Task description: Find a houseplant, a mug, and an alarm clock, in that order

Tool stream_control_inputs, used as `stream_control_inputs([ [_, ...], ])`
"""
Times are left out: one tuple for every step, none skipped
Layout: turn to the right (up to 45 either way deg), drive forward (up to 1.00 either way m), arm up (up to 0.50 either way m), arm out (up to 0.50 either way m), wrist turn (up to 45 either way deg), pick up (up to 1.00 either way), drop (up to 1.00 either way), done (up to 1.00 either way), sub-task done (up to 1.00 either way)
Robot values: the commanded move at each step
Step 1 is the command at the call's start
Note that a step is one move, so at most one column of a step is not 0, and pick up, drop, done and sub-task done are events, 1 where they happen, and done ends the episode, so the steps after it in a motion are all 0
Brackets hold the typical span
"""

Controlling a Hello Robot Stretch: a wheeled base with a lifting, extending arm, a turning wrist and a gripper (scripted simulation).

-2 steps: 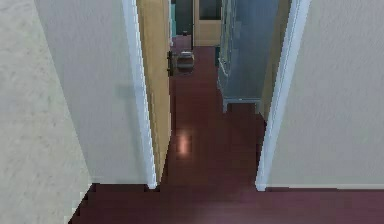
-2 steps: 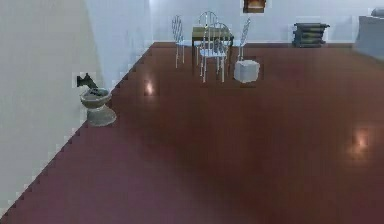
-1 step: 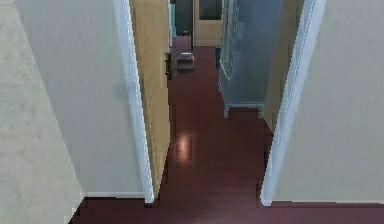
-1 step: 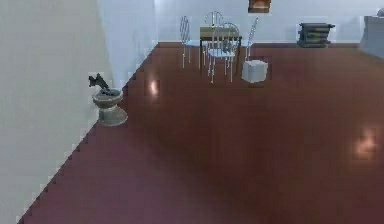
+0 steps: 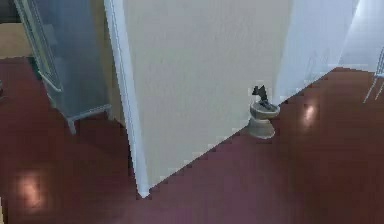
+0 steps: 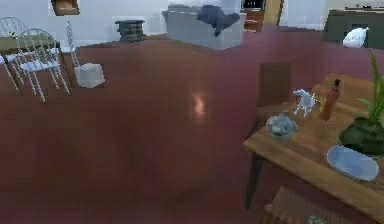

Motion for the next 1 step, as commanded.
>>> stream_control_inputs([
  [42.0, 0.0, 0.0, 0.0, 0.0, 0.0, 0.0, 0.0, 0.0],
])
